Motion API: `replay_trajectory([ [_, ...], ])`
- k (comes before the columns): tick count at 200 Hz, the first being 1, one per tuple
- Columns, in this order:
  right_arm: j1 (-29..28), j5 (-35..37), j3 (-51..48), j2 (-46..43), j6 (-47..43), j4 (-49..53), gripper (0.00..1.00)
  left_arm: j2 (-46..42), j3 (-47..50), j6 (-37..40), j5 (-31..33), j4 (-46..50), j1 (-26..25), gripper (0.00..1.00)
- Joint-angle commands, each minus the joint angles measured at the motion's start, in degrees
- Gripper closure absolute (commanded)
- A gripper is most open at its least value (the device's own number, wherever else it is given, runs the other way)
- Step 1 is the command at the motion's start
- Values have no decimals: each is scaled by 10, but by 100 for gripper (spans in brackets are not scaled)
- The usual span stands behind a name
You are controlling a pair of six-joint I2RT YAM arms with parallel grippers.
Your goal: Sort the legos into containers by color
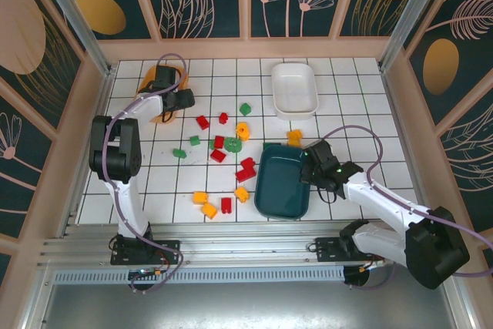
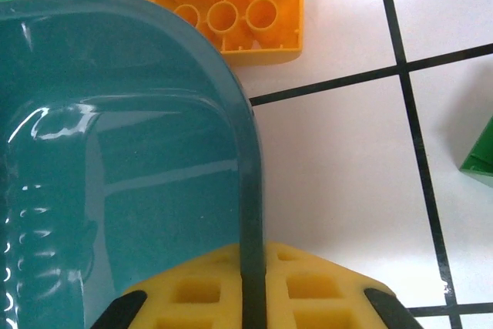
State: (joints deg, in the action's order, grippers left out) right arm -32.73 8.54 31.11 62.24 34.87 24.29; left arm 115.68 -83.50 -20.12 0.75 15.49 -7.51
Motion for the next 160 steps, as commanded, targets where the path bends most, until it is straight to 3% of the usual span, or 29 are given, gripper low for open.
replay_trajectory([
  [1, -7, 27, 9, -6, 0, 6, 91, 15, -23, 22, 20, 18, 1, 31],
  [31, -15, 28, 22, -4, -10, 13, 100, 16, -23, 28, 14, 9, 0, 37],
  [62, -36, 51, 49, -19, -14, 37, 100, 13, -13, 34, 9, 2, 1, 47],
  [97, -40, 66, 111, -26, -29, 32, 100, 19, -19, 39, -4, 3, 0, 66],
  [160, -12, 88, 296, 124, -140, -94, 100, 20, -25, 36, -16, 3, 1, 78],
])
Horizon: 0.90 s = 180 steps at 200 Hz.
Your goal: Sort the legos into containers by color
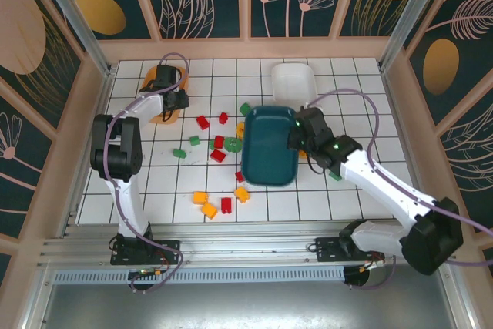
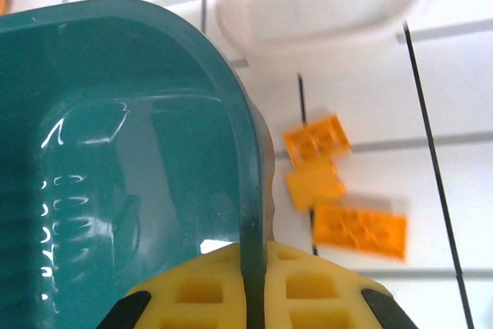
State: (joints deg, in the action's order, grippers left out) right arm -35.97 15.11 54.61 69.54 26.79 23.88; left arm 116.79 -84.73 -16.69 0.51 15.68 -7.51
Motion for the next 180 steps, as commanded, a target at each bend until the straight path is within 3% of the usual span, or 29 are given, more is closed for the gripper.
replay_trajectory([
  [1, 22, 21, 62, 55, -62, -95, 100, 9, -14, 1, -14, 1, 1, 78],
  [38, 85, -36, 152, 185, -107, -226, 100, 9, -16, -17, -46, -11, 1, 87],
  [79, 118, -56, 284, 353, -126, -280, 100, -2, 17, -48, -88, -53, -3, 95],
  [138, 131, -61, 473, 506, -145, -272, 100, -6, 35, -46, -111, -74, -16, 100],
  [180, 134, -56, 634, 624, -174, -201, 100, -5, 39, -53, -127, -85, -23, 100],
])
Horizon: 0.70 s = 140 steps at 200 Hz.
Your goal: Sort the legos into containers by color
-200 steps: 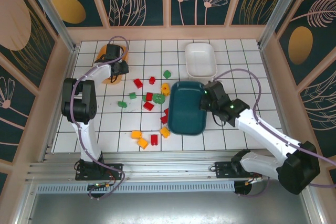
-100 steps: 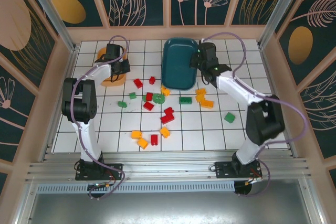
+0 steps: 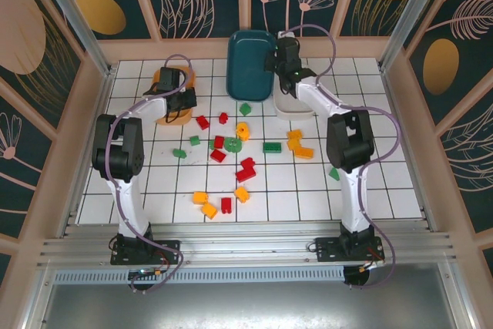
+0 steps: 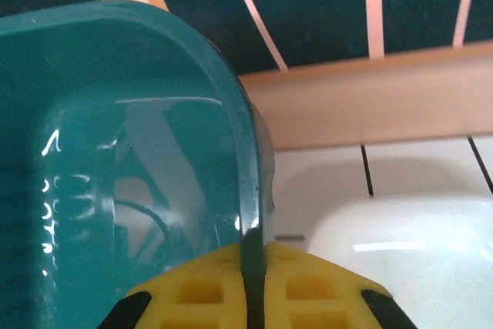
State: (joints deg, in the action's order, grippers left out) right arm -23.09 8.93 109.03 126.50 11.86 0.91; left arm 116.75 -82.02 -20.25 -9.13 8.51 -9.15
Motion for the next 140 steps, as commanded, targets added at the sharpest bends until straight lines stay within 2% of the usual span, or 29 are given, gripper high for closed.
replay_trajectory([
  [1, 5, 5, 96, 57, -25, 32, 100, -5, 13, -18, -31, -13, -6, 100],
  [42, -2, -1, 236, 152, -43, 102, 100, -6, 11, -32, -46, -30, -10, 100],
  [64, -13, -3, 278, 179, -56, 134, 100, -7, 7, -44, -53, -39, -14, 100],
  [106, -26, -4, 256, 173, -44, 170, 100, -8, -13, -62, -59, -47, -27, 100],
  [140, -32, 5, 192, 145, -27, 183, 100, 5, -27, -88, -69, -66, -42, 100],
])
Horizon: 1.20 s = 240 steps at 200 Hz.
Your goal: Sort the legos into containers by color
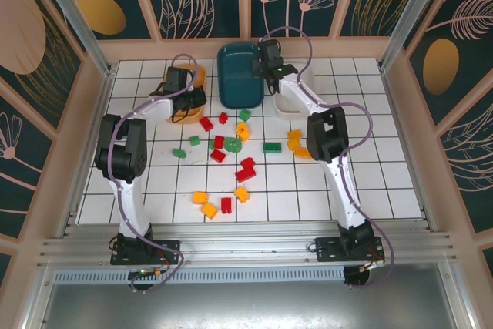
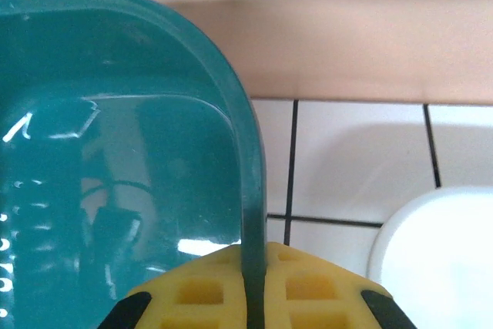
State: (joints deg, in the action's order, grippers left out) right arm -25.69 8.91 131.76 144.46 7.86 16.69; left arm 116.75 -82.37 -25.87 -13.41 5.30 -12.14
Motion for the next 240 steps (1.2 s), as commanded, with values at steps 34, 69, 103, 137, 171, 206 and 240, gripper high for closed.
replay_trajectory([
  [34, -9, 10, -68, -54, 33, 47, 100, 29, -46, -51, -31, -43, -32, 100],
  [69, -8, 23, -48, -52, 39, 82, 100, 46, -57, -50, -19, -52, -39, 100],
  [103, -11, 23, -30, -41, 46, 103, 100, 84, -108, -16, 8, -29, -39, 100],
  [137, -14, 26, -11, -27, 37, 128, 100, 119, -156, -6, -8, 0, -39, 100],
  [171, -11, 23, 1, -13, 37, 141, 100, 97, -96, -44, -12, -35, -39, 99],
  [206, -8, 19, 20, -9, 42, 150, 98, 73, -57, -83, -37, -63, -40, 85],
  [240, -7, 0, 43, -22, 48, 159, 79, 49, -46, -119, -68, -86, -40, 70],
])
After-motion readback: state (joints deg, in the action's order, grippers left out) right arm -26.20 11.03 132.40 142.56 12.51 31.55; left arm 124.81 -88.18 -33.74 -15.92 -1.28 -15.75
